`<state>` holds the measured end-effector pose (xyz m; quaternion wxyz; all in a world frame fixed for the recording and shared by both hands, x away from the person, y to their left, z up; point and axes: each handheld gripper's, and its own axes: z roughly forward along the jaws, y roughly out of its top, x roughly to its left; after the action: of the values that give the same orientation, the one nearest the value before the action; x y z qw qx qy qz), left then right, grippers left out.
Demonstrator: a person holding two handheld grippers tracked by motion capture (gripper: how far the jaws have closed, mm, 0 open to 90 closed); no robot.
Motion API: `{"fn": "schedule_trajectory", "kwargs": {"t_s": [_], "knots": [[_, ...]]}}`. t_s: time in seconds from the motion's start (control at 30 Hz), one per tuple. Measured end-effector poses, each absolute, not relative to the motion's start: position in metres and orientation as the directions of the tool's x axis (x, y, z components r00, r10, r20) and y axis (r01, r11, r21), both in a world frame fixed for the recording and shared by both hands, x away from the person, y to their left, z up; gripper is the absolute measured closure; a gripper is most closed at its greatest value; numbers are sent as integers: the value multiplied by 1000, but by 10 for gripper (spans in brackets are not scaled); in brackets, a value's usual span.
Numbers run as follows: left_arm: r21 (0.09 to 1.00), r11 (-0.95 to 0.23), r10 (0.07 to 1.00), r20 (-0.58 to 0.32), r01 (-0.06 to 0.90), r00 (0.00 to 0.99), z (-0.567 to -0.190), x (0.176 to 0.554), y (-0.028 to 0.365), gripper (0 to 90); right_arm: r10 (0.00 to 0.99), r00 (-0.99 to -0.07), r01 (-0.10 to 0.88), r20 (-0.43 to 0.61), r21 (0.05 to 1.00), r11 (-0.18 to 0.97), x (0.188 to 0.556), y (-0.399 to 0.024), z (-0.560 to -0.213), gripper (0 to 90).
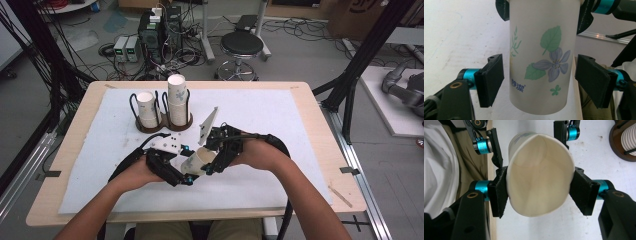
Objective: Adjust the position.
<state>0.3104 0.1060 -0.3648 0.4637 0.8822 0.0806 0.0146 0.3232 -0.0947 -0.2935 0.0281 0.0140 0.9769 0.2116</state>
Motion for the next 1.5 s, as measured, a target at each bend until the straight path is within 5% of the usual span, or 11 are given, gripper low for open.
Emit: {"fn": "schedule_trajectory", "kwargs": {"t_s": [0.5,0.9,1.1,1.27,1.5], "knots": [[802,-581,149,-66,142,987,-368,313,102,331,12,-999,-6,-52,339,941,322,-82,-296,372],[810,-569,132,-82,143,988,-373,313,102,375,15,-999,1,-35,365,931,323,-84,-301,346],[852,-488,175,-116,188,978,-380,316,112,367,105,-994,93,10,551,829,329,-101,-301,224],[879,-422,220,-137,220,966,-390,317,123,351,170,-983,173,75,711,682,332,-128,-302,220],[923,-309,293,-138,230,946,-406,319,141,341,282,-957,220,72,813,538,329,-163,-312,221]]}}
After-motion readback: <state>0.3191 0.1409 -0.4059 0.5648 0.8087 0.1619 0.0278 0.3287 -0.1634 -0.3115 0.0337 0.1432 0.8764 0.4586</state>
